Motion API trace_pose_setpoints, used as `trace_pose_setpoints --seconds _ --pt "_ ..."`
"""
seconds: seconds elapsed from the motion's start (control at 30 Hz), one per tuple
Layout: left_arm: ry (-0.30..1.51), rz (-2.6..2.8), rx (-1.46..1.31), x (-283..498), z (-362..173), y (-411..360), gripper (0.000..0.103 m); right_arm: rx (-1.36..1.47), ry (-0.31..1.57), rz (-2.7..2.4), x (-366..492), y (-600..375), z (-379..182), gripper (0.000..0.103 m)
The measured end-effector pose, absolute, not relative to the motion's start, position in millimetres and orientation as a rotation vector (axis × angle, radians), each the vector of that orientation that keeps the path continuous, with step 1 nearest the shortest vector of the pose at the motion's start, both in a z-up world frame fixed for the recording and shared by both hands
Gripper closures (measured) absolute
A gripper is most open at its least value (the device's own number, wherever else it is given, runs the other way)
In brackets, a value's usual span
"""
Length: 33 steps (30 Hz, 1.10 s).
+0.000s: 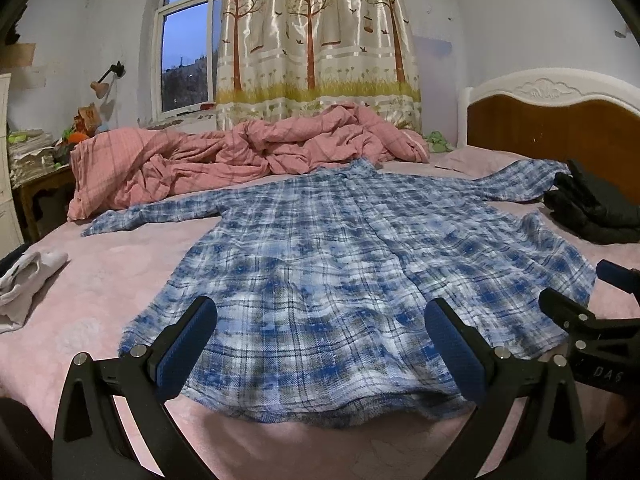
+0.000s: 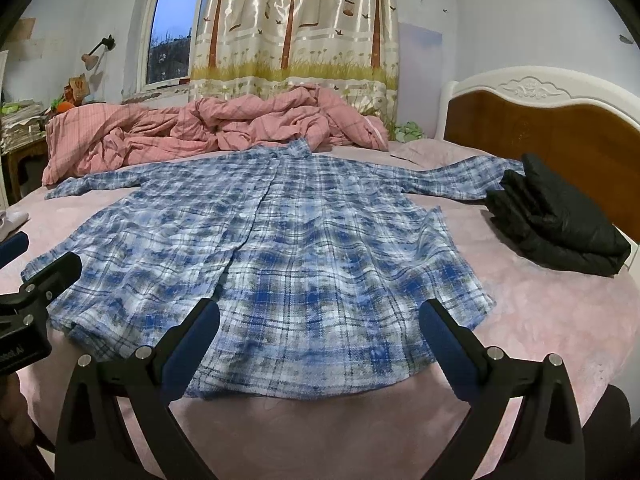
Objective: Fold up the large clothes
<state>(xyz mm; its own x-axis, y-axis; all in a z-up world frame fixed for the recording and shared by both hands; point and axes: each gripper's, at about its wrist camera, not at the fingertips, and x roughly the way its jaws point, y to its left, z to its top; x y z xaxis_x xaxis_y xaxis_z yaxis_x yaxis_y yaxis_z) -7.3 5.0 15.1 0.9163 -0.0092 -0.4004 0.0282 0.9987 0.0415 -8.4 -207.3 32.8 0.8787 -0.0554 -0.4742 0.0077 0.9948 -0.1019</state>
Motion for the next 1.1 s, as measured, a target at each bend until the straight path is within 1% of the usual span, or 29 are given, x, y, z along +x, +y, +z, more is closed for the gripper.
trace_pose_setpoints --seconds 0.27,0.5,0.8,1.0,1.1 --pt "0.441 0.002 -0.017 -5 11 17 0.000 -0.092 0.495 -0.035 -8 -209 34 0.002" --pt "0.407 0.026 0.026 -10 14 16 0.000 -0.086 0.488 -0.039 -9 -211 36 0.002" --pt "0.358 0.048 0.006 -19 24 22 0.000 -0.089 0.473 -0.049 -11 -211 39 0.002" --pt "0.338 0.026 0.003 -21 26 20 0.000 -0.097 0.417 -0.079 -19 -212 47 0.002" --pt "0.288 0.030 -0.023 -27 28 23 0.000 -0.093 0.417 -0.079 -20 -214 48 0.002"
